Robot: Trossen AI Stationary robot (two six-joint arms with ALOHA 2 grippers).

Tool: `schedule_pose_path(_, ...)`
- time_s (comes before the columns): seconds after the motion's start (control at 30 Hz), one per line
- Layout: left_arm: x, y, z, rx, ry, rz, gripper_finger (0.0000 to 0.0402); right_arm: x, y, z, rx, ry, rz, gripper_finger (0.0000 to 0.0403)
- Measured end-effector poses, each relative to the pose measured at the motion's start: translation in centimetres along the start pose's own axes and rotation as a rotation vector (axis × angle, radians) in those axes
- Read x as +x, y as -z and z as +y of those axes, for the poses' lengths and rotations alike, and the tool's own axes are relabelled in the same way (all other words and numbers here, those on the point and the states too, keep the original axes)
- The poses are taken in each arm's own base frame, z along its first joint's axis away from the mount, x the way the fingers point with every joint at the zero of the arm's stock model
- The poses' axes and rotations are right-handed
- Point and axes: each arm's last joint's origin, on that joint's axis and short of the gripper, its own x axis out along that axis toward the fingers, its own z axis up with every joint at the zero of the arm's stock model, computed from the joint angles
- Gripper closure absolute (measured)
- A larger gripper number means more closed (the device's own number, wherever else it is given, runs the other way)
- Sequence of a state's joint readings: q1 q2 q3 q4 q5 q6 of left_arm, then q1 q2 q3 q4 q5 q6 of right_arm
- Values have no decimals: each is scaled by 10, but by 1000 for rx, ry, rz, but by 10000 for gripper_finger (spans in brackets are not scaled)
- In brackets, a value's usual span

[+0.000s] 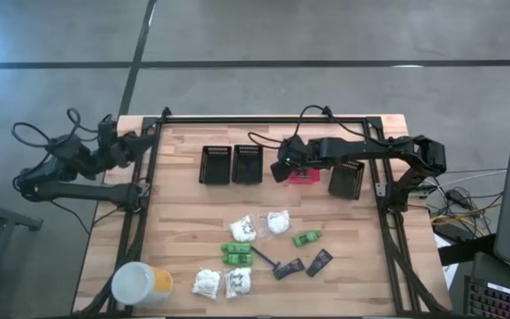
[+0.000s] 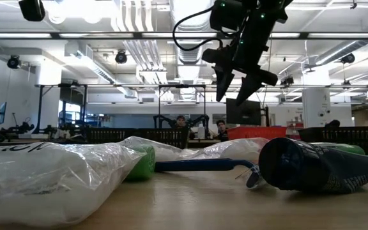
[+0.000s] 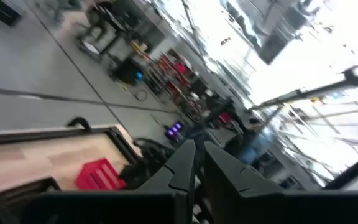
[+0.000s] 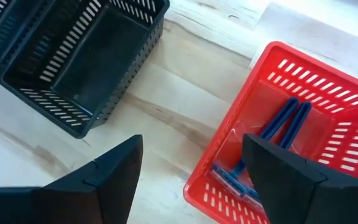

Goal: Pick & Place Travel size toiletries
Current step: Put the white cotton pack into the left black bin

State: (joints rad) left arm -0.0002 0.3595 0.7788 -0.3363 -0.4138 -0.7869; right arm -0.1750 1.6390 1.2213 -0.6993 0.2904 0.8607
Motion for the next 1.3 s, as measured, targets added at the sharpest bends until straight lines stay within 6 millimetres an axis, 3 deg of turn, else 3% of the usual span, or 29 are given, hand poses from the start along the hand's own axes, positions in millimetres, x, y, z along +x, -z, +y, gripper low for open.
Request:
schedule_pose_path(0.6, 1, -5, 3, 88, -151, -157, 367, -5, 13, 11, -105, -28, 10, 178)
schedule_pose_path(0.97, 5, -3, 2, 97, -164, -141, 367, -6, 15, 13, -196, -35, 11, 153)
schedule_pose_path(1.1, 22, 8, 0, 91, -155, -56, 367, -6, 16, 13, -253, -40, 15, 142)
schedule_pose_path(1.3, 65, 40, 0, 84, -202, 154, 361, -6, 16, 13, -345, -40, 16, 131)
